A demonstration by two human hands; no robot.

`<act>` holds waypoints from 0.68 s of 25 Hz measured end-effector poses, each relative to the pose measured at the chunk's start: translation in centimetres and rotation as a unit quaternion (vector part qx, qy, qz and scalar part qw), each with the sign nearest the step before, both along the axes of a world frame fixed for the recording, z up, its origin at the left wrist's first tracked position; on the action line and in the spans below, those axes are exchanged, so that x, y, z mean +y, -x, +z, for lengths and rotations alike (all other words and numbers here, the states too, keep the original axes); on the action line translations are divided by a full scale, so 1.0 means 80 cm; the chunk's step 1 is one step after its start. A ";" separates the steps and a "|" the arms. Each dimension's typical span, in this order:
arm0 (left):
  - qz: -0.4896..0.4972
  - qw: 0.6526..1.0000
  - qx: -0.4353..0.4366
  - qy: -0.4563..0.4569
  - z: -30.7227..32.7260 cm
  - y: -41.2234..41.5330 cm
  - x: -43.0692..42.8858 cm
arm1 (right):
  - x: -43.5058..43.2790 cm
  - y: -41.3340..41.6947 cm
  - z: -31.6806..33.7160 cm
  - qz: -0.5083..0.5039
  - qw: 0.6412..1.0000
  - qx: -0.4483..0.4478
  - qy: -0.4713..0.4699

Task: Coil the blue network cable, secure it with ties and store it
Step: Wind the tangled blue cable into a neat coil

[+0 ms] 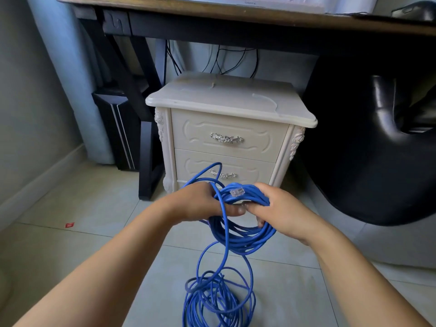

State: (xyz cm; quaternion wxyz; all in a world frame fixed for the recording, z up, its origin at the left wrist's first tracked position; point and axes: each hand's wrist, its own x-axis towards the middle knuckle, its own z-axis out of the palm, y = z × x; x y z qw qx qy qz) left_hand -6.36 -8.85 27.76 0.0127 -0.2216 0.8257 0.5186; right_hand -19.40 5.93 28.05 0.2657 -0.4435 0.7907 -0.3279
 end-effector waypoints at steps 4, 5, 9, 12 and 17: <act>0.018 0.999 -0.021 -0.019 -0.003 -0.001 -0.002 | 0.001 -0.001 0.000 0.003 0.998 -0.069 0.003; 0.004 0.999 -0.009 -0.049 -0.002 -0.003 0.000 | 0.001 -0.002 -0.003 0.007 0.996 -0.087 0.001; 0.038 0.997 0.018 -0.070 -0.006 -0.001 0.006 | -0.006 -0.008 -0.020 -0.023 0.987 -0.159 0.017; 0.108 0.994 0.011 -0.022 -0.006 0.006 0.010 | -0.014 -0.010 -0.017 -0.136 0.983 -0.075 0.098; 0.172 0.983 -0.006 0.069 -0.010 0.013 0.006 | -0.011 -0.056 0.007 -0.062 0.997 0.036 0.033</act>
